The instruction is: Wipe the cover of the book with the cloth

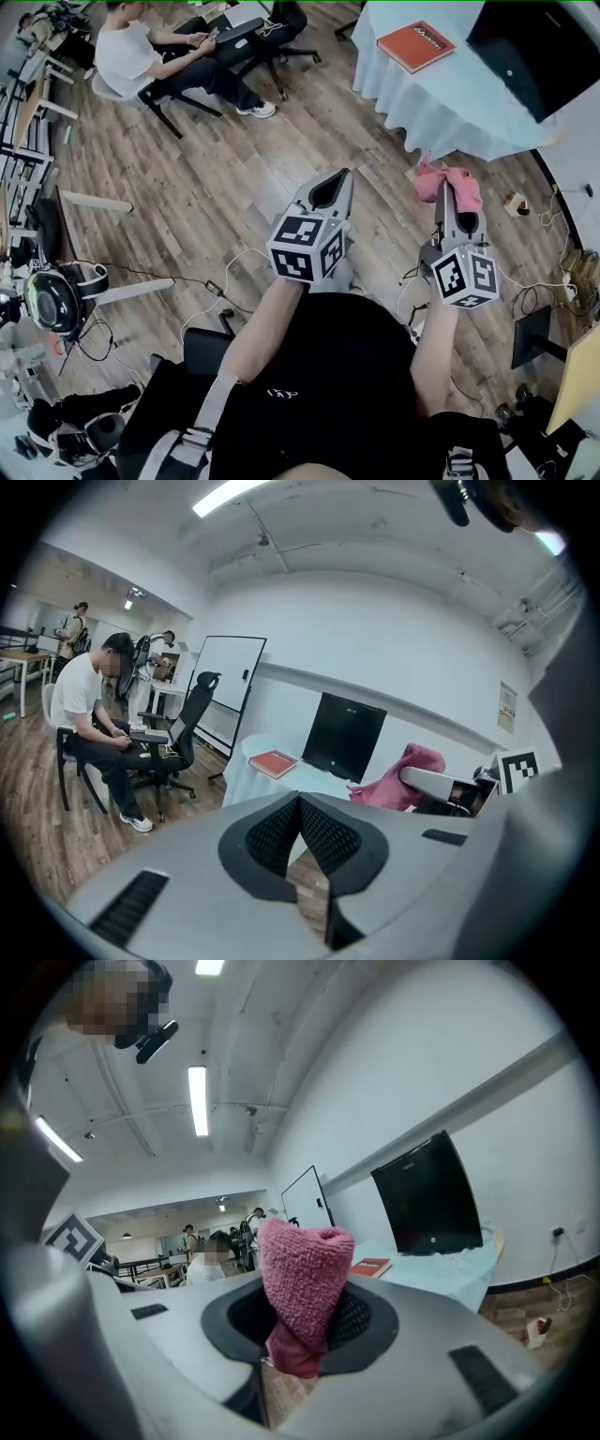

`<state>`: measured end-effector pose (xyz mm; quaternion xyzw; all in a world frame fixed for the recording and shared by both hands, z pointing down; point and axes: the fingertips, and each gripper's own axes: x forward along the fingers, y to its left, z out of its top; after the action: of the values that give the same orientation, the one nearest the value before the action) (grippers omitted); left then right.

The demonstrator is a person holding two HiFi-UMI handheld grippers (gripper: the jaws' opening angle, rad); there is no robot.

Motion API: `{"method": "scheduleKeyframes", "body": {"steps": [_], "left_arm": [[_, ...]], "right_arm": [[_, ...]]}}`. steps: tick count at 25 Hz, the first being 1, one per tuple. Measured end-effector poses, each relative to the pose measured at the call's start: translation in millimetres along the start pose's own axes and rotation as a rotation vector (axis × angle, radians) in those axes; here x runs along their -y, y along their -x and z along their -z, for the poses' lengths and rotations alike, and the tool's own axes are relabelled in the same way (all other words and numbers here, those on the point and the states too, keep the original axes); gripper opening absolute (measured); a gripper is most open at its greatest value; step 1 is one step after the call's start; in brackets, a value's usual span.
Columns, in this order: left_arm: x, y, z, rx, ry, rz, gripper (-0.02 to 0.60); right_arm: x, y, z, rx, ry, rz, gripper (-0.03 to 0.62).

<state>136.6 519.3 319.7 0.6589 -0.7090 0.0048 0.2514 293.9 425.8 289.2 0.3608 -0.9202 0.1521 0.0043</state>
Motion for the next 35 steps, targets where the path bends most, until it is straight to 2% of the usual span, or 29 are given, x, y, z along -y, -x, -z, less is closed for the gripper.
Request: {"method": "scheduleKeyframes", "body": {"steps": [5, 11, 17, 23, 31, 35], "left_arm": [[-32.2, -28.2, -23.9, -0.021, 0.0, 0.021, 0.014], [-76.4, -53.5, -57.6, 0.016, 0.026, 0.035, 0.014], [-95.3, -74.7, -57.4, 0.0, 0.062, 0.057, 0.014], [-102.3, -85.3, -68.8, 0.04, 0.099, 0.067, 0.014], [-112.9, -102.1, -97.9, 0.101, 0.069, 0.063, 0.014], [-115.8, -124.1, -118.4, 0.12, 0.027, 0.058, 0.014]], "right_arm": [[-3.5, -54.9, -14.3, 0.016, 0.007, 0.02, 0.104], [-23.0, -107.5, -33.3, 0.031, 0.061, 0.026, 0.104], [-38.3, -124.8, -41.2, 0.016, 0.135, 0.033, 0.104], [-43.2, -141.9, -57.7, 0.025, 0.191, 0.011, 0.104], [-41.4, -177.8, -73.1, 0.065, 0.194, -0.043, 0.104], [-27.8, -198.1, -85.5, 0.113, 0.171, -0.051, 0.104]]}}
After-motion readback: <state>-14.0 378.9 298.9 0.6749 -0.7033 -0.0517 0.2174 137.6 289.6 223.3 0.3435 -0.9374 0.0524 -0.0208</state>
